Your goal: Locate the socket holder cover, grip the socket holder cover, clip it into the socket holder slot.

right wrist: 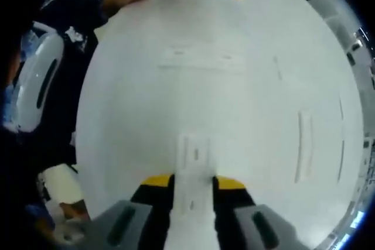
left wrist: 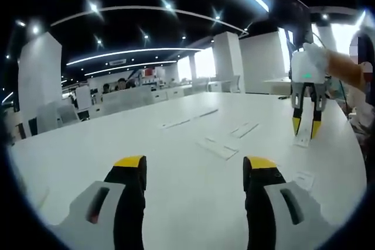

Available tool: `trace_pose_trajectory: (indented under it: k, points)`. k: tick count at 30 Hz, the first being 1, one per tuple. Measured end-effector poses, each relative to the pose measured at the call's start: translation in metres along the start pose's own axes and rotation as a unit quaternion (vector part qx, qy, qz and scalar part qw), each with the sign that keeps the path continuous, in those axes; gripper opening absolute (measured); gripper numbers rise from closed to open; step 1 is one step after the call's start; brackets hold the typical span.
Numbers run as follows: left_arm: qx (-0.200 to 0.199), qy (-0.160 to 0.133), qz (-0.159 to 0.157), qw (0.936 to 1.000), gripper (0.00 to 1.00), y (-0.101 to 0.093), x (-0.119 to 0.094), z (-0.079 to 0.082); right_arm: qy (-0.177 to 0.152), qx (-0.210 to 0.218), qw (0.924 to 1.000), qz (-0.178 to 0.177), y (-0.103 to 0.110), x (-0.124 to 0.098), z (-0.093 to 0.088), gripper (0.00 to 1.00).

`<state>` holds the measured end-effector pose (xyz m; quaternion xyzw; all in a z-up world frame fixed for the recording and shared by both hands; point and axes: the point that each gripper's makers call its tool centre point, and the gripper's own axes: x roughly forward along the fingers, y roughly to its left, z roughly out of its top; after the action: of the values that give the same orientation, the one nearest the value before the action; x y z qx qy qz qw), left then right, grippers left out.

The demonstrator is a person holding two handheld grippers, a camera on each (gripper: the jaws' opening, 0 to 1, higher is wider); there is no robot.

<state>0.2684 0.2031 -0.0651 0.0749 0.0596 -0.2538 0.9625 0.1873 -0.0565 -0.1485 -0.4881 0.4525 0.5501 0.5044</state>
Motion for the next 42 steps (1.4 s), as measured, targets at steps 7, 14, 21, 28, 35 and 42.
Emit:
trace_pose_trajectory:
  k: [7,14,21,28,35,42]
  points:
    - [0.000,-0.001,0.000,1.0000,0.67,-0.0002,-0.0005,0.0004,-0.002,-0.005,1.0000,0.005,0.0000,0.0004,0.0001,0.28]
    - [0.000,-0.002,0.002,1.0000,0.66,0.0003,-0.0008,0.0008,-0.005,-0.022,0.9997,0.008,0.0002,0.0004,-0.0003,0.28]
    - [0.000,0.000,0.002,1.0000,0.66,0.0002,-0.0004,-0.0005,-0.012,-0.036,0.9993,0.008,0.0005,0.0001,-0.0009,0.28]
    - [0.001,0.003,0.005,1.0000,0.66,0.0017,0.0001,-0.0019,-0.012,-0.047,0.9988,0.010,0.0014,0.0001,-0.0008,0.28]
    - [0.000,0.004,0.005,1.0000,0.66,0.0018,-0.0003,-0.0019,-0.015,-0.050,0.9986,0.010,0.0021,-0.0006,-0.0008,0.28]
    - [0.001,0.004,0.005,1.0000,0.66,0.0011,-0.0012,-0.0017,-0.030,-0.059,0.9977,0.013,0.0025,-0.0018,-0.0016,0.28]
